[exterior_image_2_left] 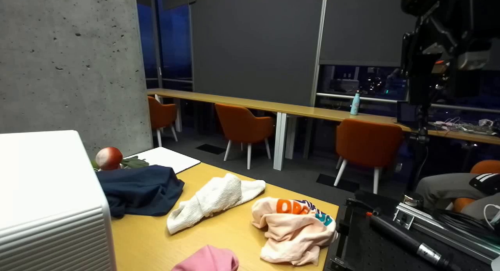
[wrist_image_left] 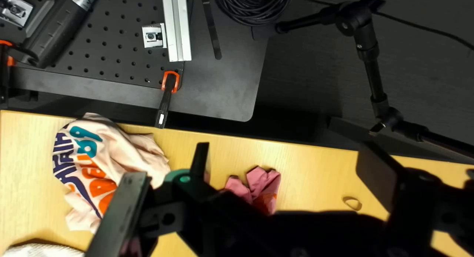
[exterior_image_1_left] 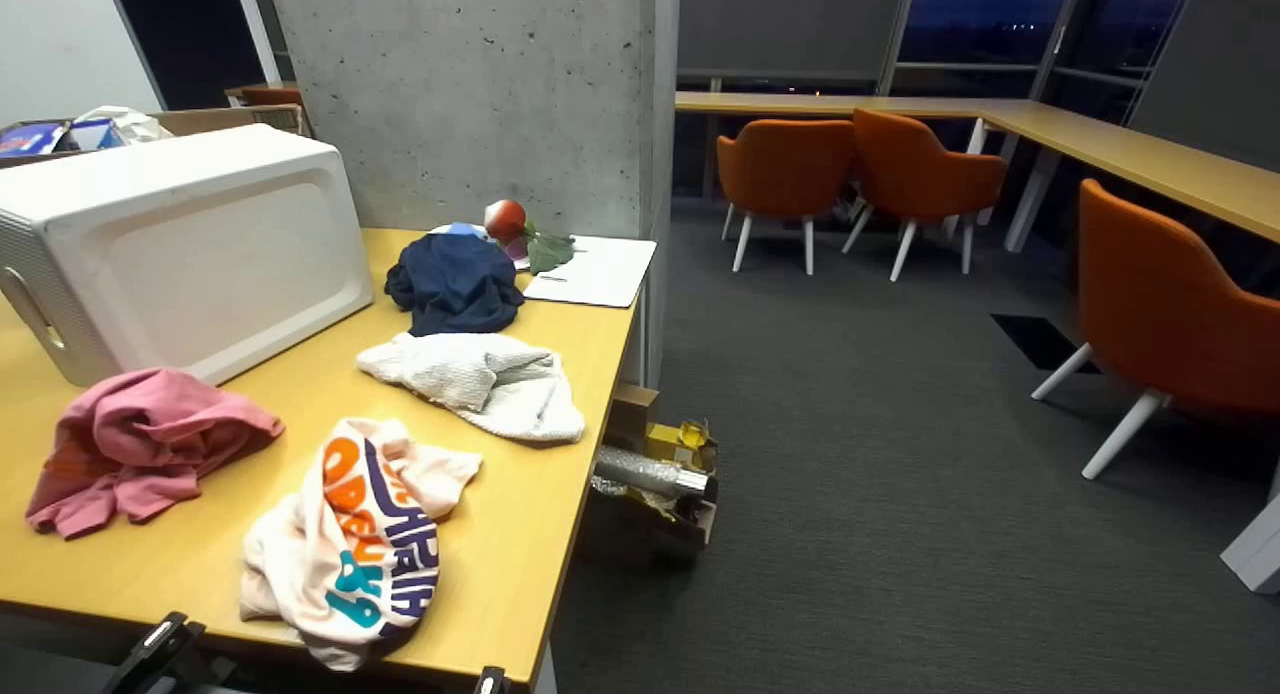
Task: Pile the clothing, radish and towel together.
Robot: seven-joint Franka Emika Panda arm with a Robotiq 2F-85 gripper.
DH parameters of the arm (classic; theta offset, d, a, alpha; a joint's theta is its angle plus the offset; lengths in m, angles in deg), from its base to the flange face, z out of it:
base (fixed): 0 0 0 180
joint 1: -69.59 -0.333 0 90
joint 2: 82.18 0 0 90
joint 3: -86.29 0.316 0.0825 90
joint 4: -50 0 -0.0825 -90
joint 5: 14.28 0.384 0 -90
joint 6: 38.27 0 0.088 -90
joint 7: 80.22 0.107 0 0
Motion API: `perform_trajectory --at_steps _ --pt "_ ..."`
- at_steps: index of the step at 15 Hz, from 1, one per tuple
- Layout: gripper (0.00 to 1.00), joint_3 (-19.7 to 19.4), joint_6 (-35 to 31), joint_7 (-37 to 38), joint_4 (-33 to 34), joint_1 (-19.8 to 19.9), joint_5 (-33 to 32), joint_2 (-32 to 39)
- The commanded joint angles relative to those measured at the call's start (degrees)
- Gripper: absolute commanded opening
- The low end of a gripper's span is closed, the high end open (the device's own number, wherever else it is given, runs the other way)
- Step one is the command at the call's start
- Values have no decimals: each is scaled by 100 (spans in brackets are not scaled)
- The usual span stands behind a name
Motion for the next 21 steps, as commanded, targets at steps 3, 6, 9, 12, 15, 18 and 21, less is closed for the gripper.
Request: perform_trajectory --at_steps 3,6,9,12,15,18,21 --pt "100 -70 -471 -389 412 471 -482 533" --pt "100 -65 -1332 -637 622 615 -756 1353" --pt "100 -26 -2060 -698 745 576 -728 2194" --pt "100 59 -2641 -716 753 448 -555 2932" --pt "100 183 -3001 -698 740 312 -464 3473" --pt "100 315 -3608 -529 788 237 -708 4055" --pt "100 321 -4197 -417 965 234 -1073 4633"
